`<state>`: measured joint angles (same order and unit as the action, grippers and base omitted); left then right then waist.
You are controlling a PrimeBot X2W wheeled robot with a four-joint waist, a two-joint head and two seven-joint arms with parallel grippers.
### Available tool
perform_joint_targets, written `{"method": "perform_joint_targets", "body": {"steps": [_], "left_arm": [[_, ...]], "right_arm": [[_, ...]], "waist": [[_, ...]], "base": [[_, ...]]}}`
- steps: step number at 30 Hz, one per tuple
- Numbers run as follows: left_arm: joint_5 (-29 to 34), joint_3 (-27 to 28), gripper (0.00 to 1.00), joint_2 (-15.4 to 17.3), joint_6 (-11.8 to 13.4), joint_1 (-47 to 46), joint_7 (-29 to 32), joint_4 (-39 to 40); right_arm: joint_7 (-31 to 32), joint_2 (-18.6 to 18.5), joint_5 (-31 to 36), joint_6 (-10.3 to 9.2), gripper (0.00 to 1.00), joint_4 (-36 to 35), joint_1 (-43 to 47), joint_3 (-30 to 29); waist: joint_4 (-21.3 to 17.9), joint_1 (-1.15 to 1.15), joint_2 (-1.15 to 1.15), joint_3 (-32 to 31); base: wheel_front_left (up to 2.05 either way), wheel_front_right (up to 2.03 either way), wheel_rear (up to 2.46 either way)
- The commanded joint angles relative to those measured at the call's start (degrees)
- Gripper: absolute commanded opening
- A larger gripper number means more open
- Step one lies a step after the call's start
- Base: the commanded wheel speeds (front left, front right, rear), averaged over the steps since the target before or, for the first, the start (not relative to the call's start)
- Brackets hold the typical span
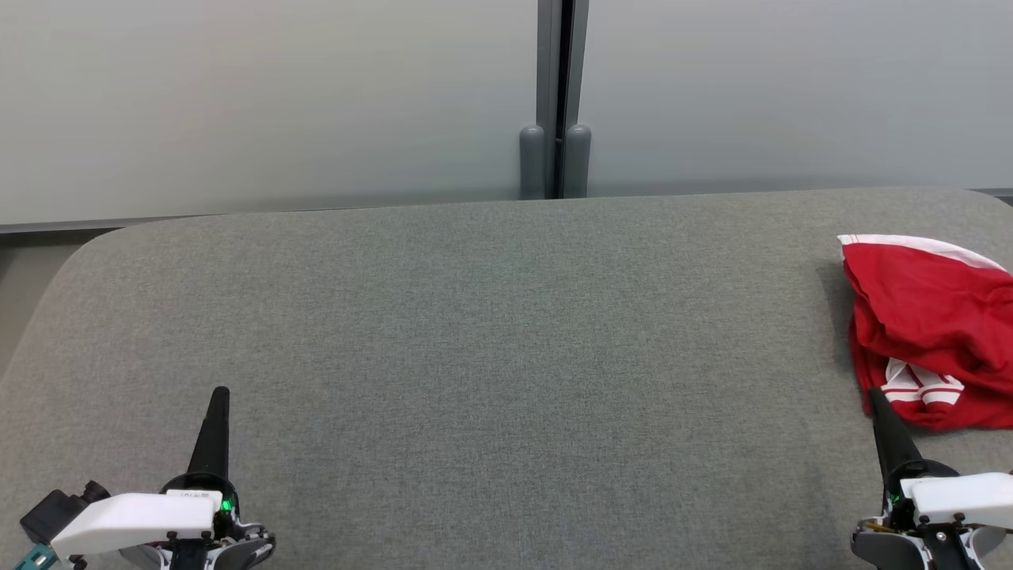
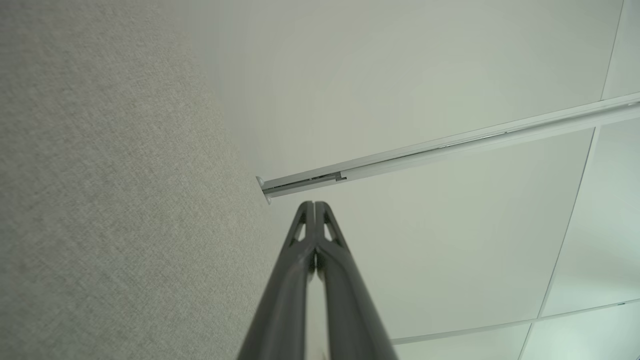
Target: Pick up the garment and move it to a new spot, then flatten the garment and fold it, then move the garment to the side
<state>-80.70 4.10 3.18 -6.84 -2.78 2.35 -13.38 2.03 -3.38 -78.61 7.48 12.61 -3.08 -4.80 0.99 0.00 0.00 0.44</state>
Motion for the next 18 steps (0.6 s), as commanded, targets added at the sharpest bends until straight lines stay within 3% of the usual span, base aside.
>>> {"method": "perform_joint_targets", "body": {"steps": [1, 18], "left_arm": [[-1.0, 0.4, 0.0, 0.47, -0.39, -1.42, 0.29, 0.15], [-7.68, 1.3, 0.0, 0.45, -0.67, -2.97, 2.34, -0.35]], "right_arm": [[0.51, -0.46, -1.27, 0.02, 0.0, 0.03, -1.15, -0.21], [2.58, -0.4, -9.21, 0.02, 0.0, 0.83, -2.41, -0.63]], "waist": [[-0.03, 0.0, 0.0, -0.01], [-0.56, 0.0, 0.0, -0.15]], "base": [[0.0, 0.0, 0.0], [0.0, 0.0, 0.0]]}}
